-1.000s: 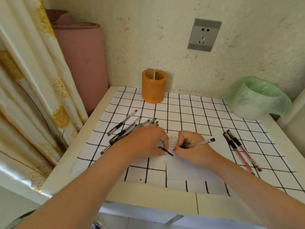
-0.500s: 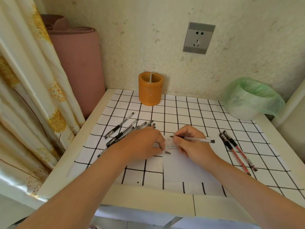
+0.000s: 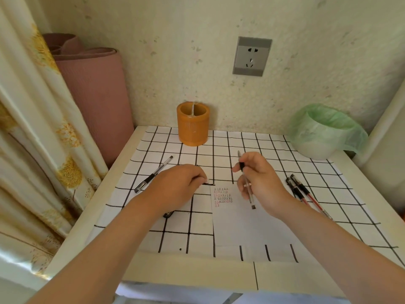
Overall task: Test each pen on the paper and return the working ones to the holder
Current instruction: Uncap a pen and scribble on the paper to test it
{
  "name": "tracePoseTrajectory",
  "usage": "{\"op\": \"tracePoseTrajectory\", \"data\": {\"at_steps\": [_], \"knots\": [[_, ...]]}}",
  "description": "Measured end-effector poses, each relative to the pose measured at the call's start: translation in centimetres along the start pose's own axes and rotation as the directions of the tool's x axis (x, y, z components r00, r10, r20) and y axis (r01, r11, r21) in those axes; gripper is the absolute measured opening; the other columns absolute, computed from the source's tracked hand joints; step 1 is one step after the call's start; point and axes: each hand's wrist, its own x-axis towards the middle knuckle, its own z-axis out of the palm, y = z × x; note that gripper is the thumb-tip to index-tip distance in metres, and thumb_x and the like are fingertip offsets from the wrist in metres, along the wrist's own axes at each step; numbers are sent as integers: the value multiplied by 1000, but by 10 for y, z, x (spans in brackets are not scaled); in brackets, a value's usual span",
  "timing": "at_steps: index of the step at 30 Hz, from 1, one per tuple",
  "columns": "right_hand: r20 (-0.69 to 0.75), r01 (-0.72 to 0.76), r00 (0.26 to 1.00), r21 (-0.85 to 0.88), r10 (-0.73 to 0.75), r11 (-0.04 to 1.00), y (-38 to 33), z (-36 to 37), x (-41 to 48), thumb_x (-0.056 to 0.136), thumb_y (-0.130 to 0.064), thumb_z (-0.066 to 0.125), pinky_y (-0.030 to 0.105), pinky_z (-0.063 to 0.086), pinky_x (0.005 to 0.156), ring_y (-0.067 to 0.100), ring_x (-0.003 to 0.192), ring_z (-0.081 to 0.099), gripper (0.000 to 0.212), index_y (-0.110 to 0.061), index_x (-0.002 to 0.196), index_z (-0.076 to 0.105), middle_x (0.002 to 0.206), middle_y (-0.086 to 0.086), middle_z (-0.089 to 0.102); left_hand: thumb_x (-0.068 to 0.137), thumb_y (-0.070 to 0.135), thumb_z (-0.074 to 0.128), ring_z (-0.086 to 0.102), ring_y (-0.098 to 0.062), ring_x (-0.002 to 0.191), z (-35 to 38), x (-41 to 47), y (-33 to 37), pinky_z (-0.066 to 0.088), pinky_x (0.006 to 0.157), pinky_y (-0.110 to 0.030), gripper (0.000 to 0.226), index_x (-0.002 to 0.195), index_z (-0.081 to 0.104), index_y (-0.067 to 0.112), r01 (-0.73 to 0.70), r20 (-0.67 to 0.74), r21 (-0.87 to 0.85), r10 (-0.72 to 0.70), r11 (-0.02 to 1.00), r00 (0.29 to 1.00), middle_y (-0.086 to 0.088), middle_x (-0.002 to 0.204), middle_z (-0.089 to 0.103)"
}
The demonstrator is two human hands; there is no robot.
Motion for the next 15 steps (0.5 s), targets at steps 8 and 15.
{"op": "tracePoseTrajectory", "data": {"at_steps": [8,15], "knots": [[148,220,976,-683,-162,697,8,3,-8,89,-20,67,25,51,67,5,65,55,22,-41,97,69,89,-27,65,103,33,46,56,-4,88,1,2,-1,49,79,-26,24,113,67,28,25,-24,11,-25,1000,999,15,99,64],[178,231,973,-663,-149,712,9,5,-8,88,-17,67,13,43,67,0,70,55,23,-39,96,70,87,-30,66,102,35,47,57,-4,91,5,3,0,51,82,-31,21,110,66,31,-9,0,31,9,999,1000,18,94,62]]}}
